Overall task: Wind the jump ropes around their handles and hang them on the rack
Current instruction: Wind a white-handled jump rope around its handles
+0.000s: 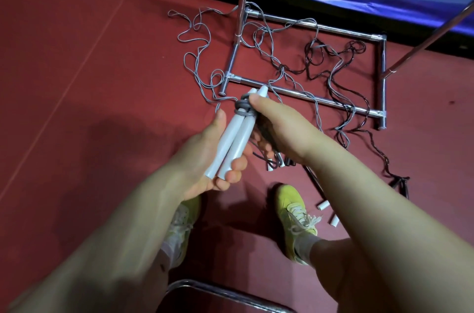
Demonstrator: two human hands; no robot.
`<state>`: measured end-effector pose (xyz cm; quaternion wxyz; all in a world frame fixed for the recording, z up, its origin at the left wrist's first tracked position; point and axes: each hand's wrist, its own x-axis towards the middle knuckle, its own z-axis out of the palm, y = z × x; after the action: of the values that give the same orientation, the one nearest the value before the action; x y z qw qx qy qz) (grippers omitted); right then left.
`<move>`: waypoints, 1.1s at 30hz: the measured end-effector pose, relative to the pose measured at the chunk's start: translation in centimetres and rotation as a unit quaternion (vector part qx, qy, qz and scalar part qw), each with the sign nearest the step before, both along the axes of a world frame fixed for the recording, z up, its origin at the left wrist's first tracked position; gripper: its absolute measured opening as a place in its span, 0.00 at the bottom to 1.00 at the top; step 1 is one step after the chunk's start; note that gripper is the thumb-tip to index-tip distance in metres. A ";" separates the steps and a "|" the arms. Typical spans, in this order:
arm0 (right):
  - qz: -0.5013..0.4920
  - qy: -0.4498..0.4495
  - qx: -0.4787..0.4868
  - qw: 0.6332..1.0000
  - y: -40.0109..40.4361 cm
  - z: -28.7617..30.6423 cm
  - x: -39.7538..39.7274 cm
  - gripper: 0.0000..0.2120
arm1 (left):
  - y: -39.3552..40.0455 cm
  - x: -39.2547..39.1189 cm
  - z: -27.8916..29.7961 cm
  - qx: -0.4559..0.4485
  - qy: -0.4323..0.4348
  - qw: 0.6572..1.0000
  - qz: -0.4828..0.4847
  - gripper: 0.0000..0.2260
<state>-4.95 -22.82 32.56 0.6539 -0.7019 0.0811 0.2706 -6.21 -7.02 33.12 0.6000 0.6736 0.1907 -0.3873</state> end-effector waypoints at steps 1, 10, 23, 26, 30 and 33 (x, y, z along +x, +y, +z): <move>0.001 0.008 -0.014 1.000 0.0 0.1 0.0 0.26 | 0.0 0.1 -0.2 0.009 -0.002 1.000 0.009 0.23; 0.018 -0.034 -0.252 0.967 0.5 0.1 -0.4 0.31 | -0.1 0.0 -0.7 0.110 -0.101 0.987 -0.058 0.26; -0.056 0.074 -0.130 0.987 1.6 -0.6 -1.0 0.25 | 0.4 -0.3 -0.8 0.382 -0.345 0.829 -0.221 0.17; -0.061 0.030 -0.169 0.983 1.5 -0.8 -0.9 0.26 | 0.6 -0.2 -0.9 0.345 -0.331 0.856 -0.198 0.18; -0.061 -0.019 -0.191 0.980 1.7 -0.9 -0.6 0.23 | 0.4 0.0 -0.5 0.213 -0.234 0.938 -0.145 0.22; -0.111 -0.018 -0.107 0.988 1.7 -0.7 -0.5 0.20 | 0.0 0.0 1.3 -0.025 -0.005 0.999 -0.048 0.24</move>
<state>-5.40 -21.14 31.84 0.6020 -0.7595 0.1751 0.1734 -6.24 -7.06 34.43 0.5983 0.6686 0.1457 -0.4168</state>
